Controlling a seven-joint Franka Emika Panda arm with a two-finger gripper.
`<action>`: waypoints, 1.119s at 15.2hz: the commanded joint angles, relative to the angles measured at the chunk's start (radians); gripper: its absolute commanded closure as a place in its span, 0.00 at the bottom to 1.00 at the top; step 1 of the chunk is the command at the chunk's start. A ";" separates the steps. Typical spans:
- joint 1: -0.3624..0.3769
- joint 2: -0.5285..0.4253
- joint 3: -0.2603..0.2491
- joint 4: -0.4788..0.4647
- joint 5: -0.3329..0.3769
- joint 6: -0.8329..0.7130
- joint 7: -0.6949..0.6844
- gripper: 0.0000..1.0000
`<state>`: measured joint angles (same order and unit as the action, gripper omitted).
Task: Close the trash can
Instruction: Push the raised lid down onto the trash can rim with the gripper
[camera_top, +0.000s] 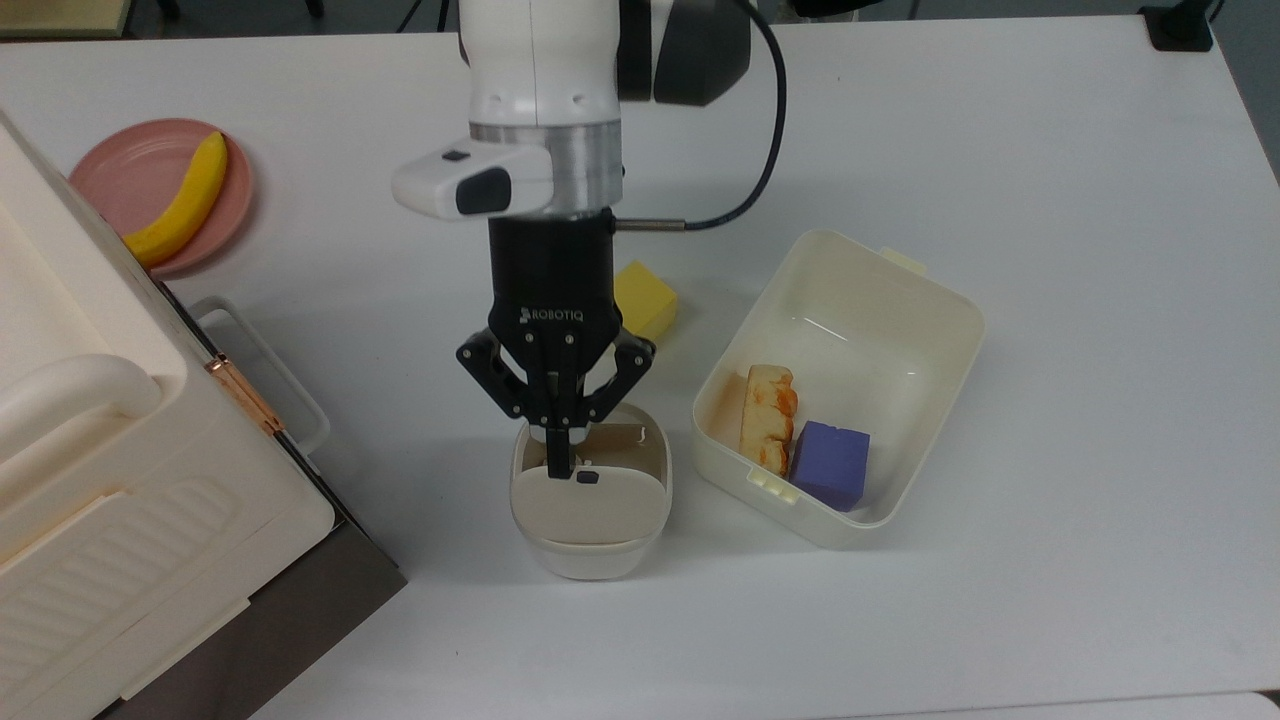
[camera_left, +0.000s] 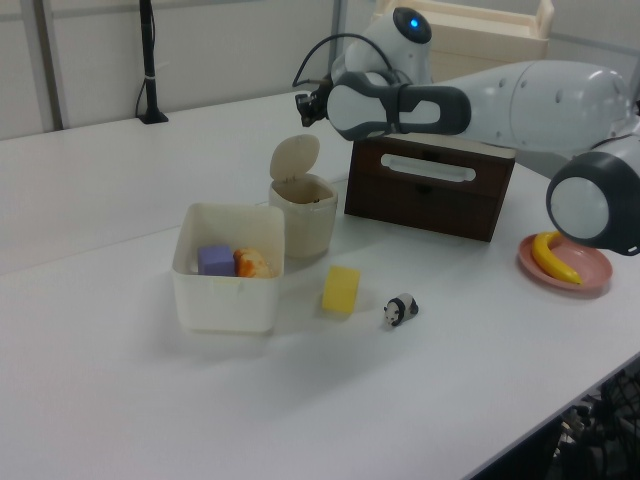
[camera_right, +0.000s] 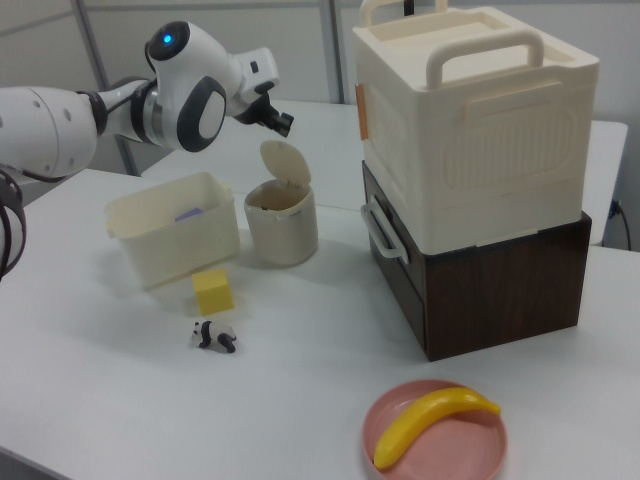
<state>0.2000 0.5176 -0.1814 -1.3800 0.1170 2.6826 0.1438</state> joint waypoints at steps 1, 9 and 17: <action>0.012 0.030 -0.010 0.025 0.004 0.019 0.023 1.00; 0.015 0.015 -0.009 0.013 -0.004 -0.182 -0.038 1.00; 0.033 0.024 0.000 -0.099 -0.008 -0.198 -0.081 1.00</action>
<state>0.2125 0.5561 -0.1803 -1.4212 0.1144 2.4953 0.0869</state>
